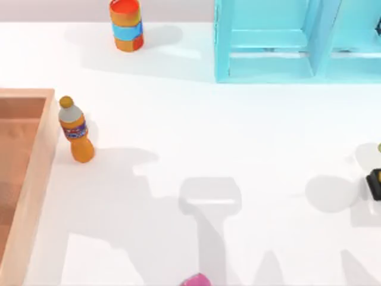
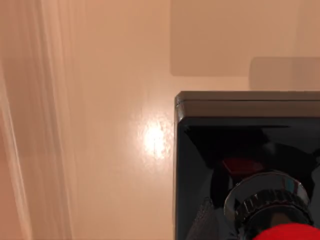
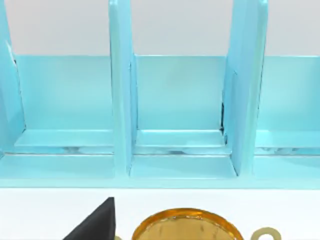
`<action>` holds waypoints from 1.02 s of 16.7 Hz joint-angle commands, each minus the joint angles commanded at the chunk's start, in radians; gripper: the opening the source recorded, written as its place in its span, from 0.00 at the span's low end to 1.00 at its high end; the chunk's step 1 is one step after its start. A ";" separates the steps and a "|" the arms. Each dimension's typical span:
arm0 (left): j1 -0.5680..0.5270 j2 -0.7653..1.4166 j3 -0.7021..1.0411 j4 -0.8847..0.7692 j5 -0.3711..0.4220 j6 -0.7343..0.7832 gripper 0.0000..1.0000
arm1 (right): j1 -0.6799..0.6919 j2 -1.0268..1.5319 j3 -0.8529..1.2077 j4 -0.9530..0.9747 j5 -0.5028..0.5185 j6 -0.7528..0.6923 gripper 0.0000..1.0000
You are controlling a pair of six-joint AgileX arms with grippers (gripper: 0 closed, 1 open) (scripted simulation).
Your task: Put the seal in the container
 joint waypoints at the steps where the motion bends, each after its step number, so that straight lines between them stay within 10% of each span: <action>1: 0.000 0.000 0.000 0.000 0.000 0.000 0.00 | 0.000 0.000 0.000 0.000 0.000 0.000 1.00; 15: 0.000 0.000 0.000 0.000 0.000 0.000 0.98 | 0.000 0.000 0.000 0.000 0.000 0.000 1.00; 17: 0.000 0.000 0.000 0.000 0.000 0.000 1.00 | 0.000 0.000 0.000 0.000 0.000 0.000 1.00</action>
